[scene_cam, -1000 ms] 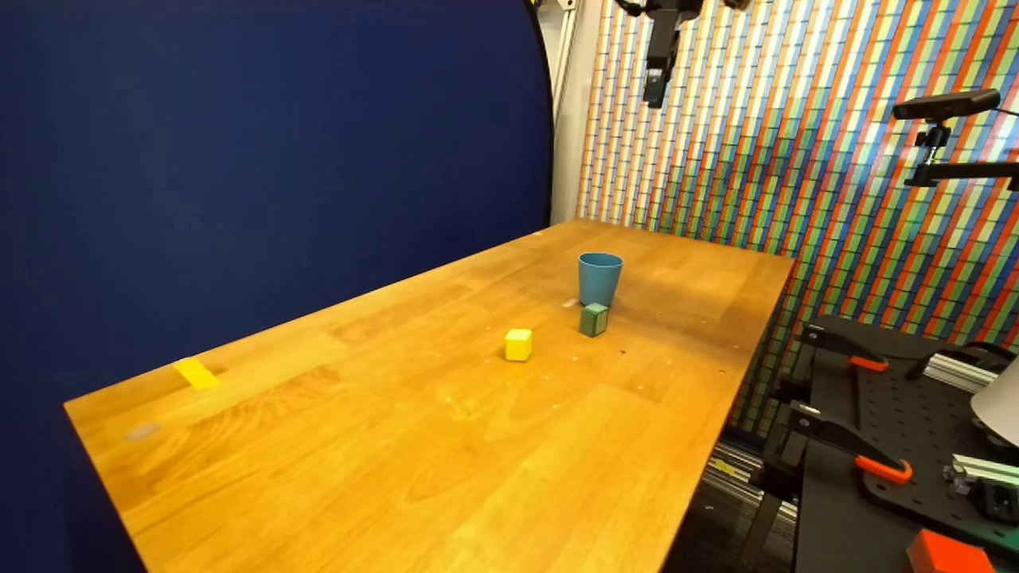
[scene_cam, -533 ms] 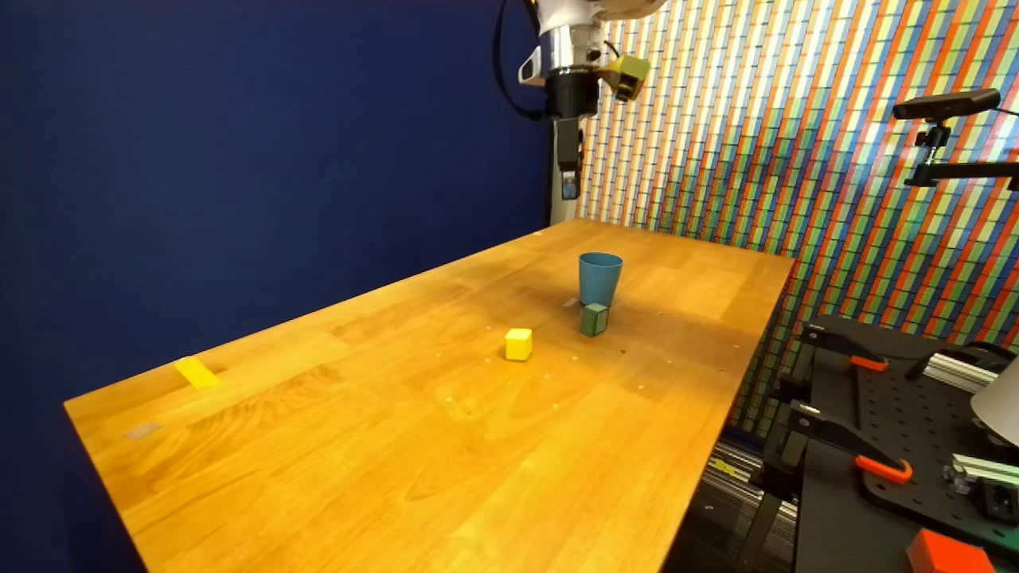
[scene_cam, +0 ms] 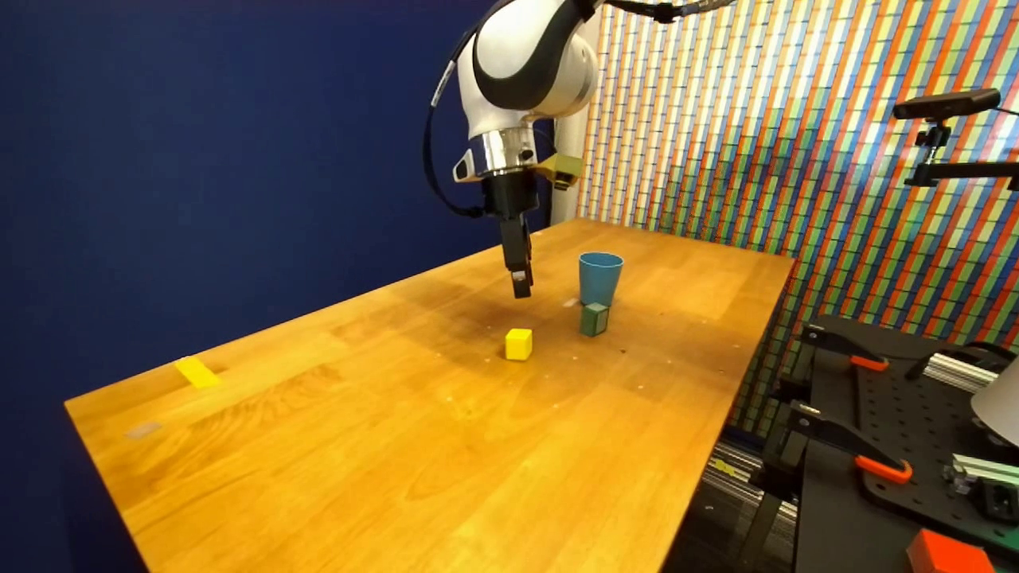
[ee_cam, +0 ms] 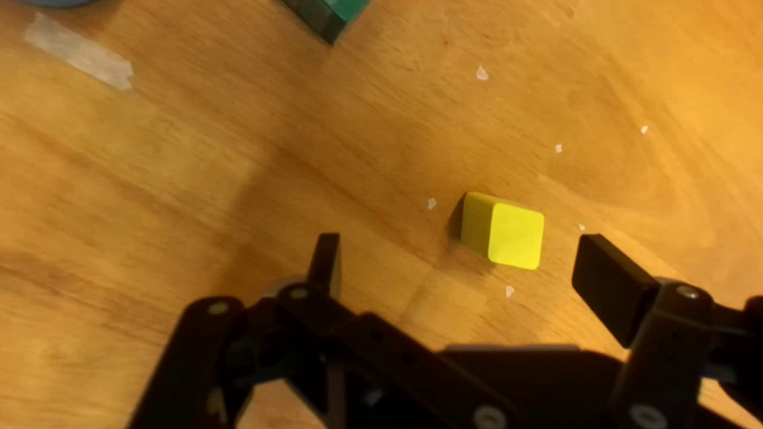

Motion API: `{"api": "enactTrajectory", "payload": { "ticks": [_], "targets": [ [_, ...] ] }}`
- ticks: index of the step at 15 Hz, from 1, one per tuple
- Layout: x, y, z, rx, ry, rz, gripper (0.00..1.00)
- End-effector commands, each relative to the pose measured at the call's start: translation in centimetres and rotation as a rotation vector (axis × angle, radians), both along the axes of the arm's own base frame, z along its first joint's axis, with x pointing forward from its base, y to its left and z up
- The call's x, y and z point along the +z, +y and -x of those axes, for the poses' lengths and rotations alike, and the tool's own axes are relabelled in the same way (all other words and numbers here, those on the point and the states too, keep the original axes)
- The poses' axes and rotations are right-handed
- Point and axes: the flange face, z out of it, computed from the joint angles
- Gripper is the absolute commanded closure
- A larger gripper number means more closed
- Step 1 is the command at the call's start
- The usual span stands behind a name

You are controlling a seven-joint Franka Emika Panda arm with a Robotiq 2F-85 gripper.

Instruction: Put the yellow block in the cup

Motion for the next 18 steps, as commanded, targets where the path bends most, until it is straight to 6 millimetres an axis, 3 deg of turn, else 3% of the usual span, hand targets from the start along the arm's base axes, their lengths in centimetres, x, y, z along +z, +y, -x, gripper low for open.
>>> {"api": "enactTrajectory", "payload": {
  "ticks": [1, 8, 9, 11, 15, 18],
  "targets": [
    [-2.1, 1.9, 0.0, 0.027, 0.019, -0.001, 0.00],
    [-4.4, 5.0, 1.2, 0.110, 0.052, 0.016, 0.00],
    [-4.7, 5.3, 1.3, 0.125, 0.051, 0.028, 0.25],
    [-4.9, 5.7, 1.3, 0.143, 0.053, 0.042, 0.32],
    [-5.2, 5.4, 1.1, 0.159, 0.058, 0.056, 0.65],
    [-3.4, 2.9, 0.3, 0.091, 0.033, 0.034, 0.87]
  ]
}}
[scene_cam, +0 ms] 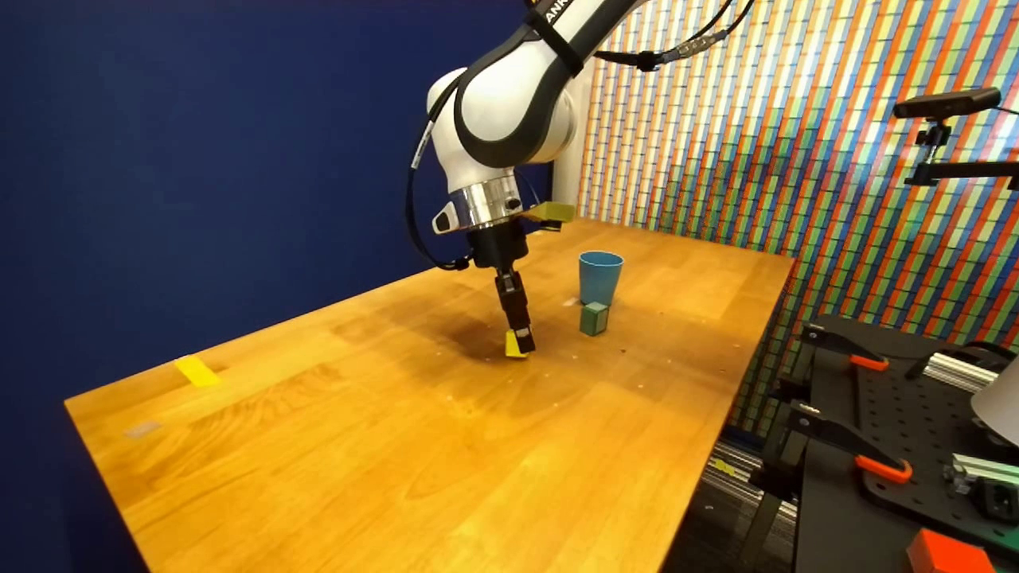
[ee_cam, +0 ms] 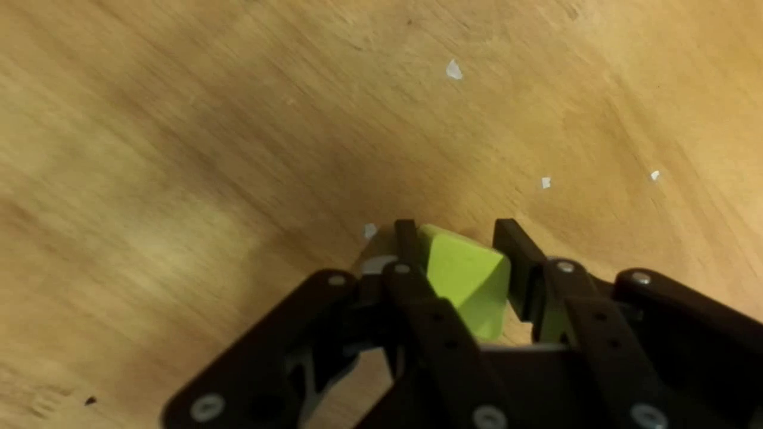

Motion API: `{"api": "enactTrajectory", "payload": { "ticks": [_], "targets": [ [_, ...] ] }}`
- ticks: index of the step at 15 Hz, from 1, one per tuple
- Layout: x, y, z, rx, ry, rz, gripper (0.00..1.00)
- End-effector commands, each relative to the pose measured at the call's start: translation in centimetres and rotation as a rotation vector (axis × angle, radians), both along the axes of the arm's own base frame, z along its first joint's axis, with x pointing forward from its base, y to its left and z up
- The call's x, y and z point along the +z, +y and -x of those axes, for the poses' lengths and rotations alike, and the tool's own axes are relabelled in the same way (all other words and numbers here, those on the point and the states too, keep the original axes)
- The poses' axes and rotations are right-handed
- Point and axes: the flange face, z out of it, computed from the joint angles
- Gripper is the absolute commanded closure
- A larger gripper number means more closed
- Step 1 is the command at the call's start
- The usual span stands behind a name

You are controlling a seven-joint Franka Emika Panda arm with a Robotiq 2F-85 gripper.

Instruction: Put the yellow block in the cup

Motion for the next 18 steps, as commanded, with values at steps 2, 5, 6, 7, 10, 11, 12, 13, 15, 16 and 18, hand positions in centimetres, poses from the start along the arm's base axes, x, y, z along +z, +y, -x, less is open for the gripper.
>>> {"api": "enactTrajectory", "payload": {
  "ticks": [2, 5, 6, 7, 10, 11, 12, 13, 15, 16, 18],
  "targets": [
    [4.8, -5.8, -2.2, -0.150, -0.074, -0.017, 0.85],
    [9.0, -11.6, -3.0, -0.291, -0.146, -0.015, 0.85],
    [10.6, -13.8, -3.0, -0.340, -0.169, -0.011, 0.86],
    [11.8, -15.6, -3.2, -0.390, -0.187, -0.010, 0.86],
    [14.6, -19.0, -1.5, -0.533, -0.205, 0.000, 0.86],
    [14.8, -20.0, -0.8, -0.571, -0.195, 0.007, 0.86],
    [14.6, -20.7, 0.0, -0.604, -0.181, 0.020, 0.86],
    [14.4, -21.3, 0.7, -0.633, -0.161, 0.028, 0.86],
    [13.3, -22.2, 1.9, -0.681, -0.127, 0.045, 0.86],
    [12.6, -22.6, 2.4, -0.705, -0.107, 0.051, 0.86],
    [11.5, -23.7, 3.4, -0.752, -0.081, 0.060, 0.86]
  ]
}}
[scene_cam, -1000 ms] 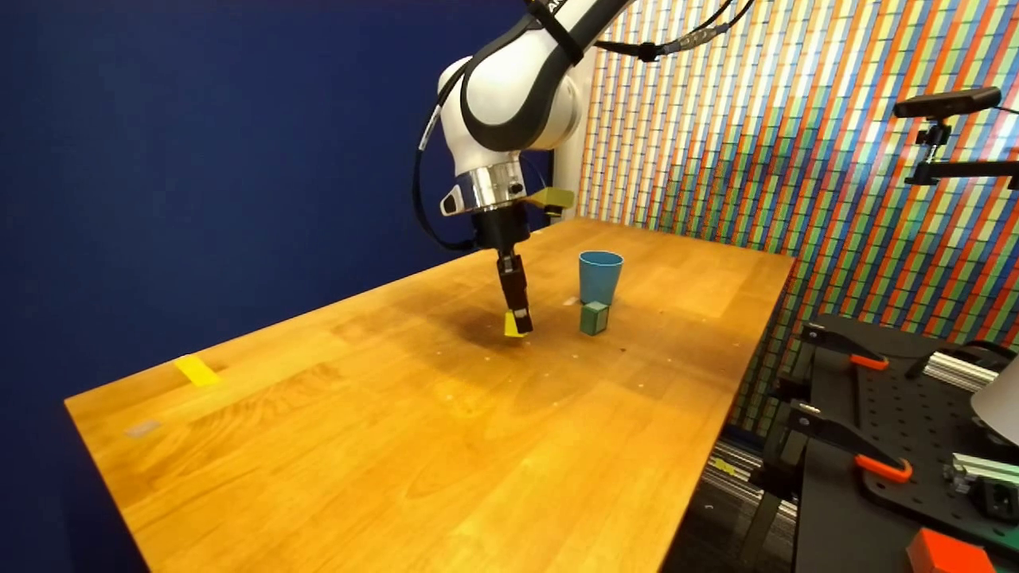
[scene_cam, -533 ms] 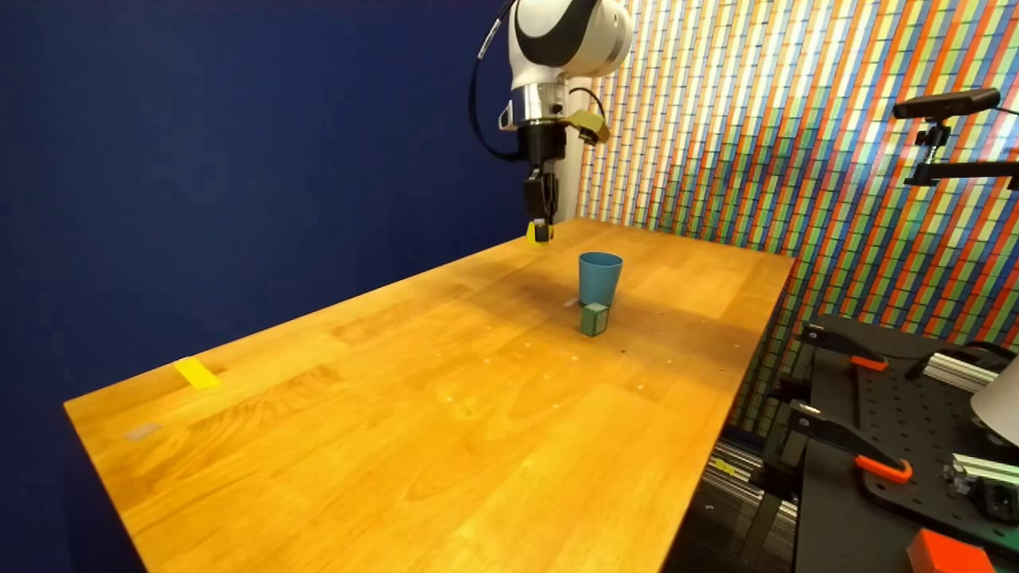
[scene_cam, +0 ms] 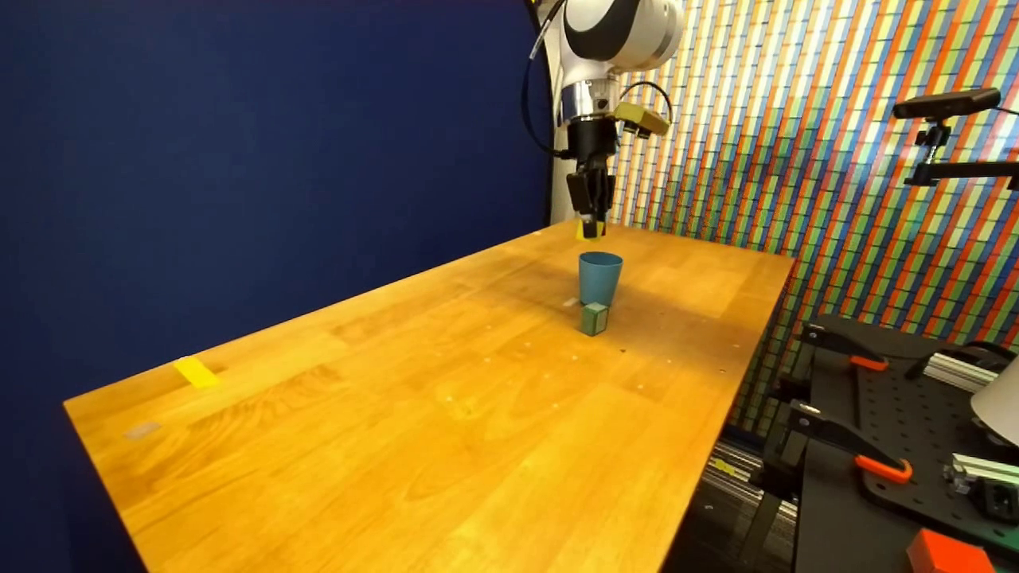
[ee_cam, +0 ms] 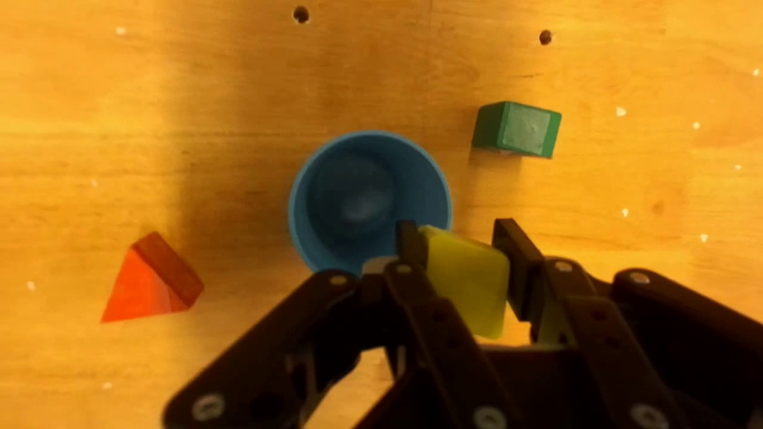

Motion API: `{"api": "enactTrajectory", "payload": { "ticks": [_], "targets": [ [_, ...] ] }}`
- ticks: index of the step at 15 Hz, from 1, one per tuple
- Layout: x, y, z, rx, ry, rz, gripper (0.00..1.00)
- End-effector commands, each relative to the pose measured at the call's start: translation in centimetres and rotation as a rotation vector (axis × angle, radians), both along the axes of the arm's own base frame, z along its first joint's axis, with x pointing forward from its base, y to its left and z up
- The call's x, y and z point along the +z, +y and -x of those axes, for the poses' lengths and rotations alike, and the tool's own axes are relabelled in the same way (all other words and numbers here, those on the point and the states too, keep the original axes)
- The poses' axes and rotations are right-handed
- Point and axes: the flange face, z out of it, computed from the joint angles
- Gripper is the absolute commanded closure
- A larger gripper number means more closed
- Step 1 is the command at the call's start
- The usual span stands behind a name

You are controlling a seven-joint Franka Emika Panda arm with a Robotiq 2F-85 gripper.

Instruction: Put the yellow block in the cup

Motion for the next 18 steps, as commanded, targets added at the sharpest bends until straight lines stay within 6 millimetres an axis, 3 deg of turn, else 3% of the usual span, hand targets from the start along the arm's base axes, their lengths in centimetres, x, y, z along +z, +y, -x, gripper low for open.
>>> {"api": "enactTrajectory", "payload": {
  "ticks": [1, 4, 5, 6, 11, 12, 13, 15, 18],
  "targets": [
    [-0.6, -1.8, 2.3, -0.106, 0.020, -0.017, 0.87],
    [-1.6, -3.3, 2.7, -0.160, 0.031, 0.004, 0.87],
    [-1.7, -3.7, 2.6, -0.171, 0.033, -0.004, 0.40],
    [-1.7, -3.9, 2.5, -0.174, 0.035, 0.003, 0.39],
    [-0.7, -4.3, 2.1, -0.152, 0.025, -0.037, 0.01],
    [-2.0, -3.9, 2.2, -0.152, 0.047, 0.001, 0.00],
    [-2.0, -3.9, 2.2, -0.152, 0.046, 0.000, 0.12],
    [-2.3, -3.9, 2.3, -0.152, 0.052, 0.000, 0.00],
    [-2.5, -3.9, 2.3, -0.152, 0.055, 0.000, 0.00]
  ]
}}
